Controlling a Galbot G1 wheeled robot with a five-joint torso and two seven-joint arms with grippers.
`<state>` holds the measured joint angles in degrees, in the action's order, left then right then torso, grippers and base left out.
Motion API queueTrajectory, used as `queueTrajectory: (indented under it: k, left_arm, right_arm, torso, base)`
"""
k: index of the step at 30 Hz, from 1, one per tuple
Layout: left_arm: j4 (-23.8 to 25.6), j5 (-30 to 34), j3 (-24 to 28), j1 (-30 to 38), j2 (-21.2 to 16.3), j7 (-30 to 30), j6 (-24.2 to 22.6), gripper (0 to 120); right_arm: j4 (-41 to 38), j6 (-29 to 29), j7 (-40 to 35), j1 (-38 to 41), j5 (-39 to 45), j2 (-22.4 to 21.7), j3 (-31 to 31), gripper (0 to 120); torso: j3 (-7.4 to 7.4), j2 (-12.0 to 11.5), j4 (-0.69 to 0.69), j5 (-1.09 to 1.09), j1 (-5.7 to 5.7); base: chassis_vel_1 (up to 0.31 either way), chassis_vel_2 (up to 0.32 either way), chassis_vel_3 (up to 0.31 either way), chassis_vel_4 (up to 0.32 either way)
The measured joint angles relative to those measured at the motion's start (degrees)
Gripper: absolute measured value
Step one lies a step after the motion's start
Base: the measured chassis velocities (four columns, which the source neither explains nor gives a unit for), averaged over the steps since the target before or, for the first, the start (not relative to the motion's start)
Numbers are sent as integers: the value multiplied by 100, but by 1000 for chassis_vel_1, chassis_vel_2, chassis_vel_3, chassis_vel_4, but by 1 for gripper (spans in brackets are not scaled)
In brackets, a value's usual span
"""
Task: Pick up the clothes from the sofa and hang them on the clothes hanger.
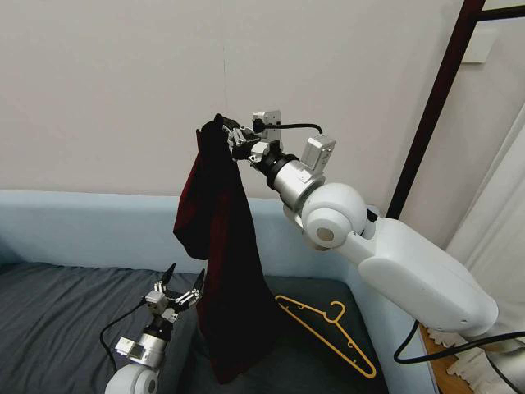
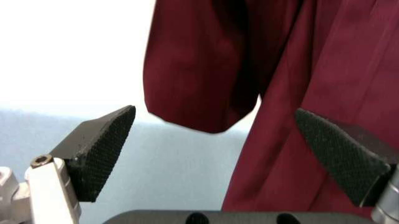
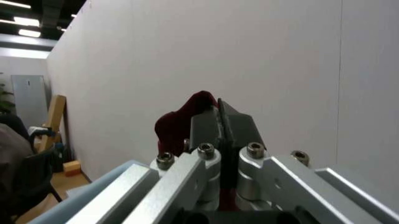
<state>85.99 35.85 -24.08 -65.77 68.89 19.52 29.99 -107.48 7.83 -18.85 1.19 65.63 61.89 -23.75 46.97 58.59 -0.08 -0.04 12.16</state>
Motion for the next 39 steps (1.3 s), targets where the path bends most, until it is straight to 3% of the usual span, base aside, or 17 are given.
queueTrajectory:
  k: [12,22,34,39]
  left_arm:
    - [-511,-251,216,380,213,-5,6,100]
    - [30,-619,534,-266,214,183,178,100]
    - [57,-515,619,-150,423,108,182,100]
    - [53,-407,656,-87,482,84,165,85]
  right_arm:
    - [-85,-66,130,-28,25,-19,16,0]
    - [100,-144,175,-68,-40,-11,14,0]
    - [44,-144,179,-114,-57,-53,12,0]
    - [26,-131,178,-126,-73,-65,9,0]
  torso:
    - [-1,1,1,0,-1]
    - [-1,1,2,0,-1]
    - [-1,1,0,0,-1]
    - [-1,1,0,0,-1]
  base:
    - [0,0,0,0]
    - [0,0,0,0]
    - [0,0,0,0]
    - [0,0,0,0]
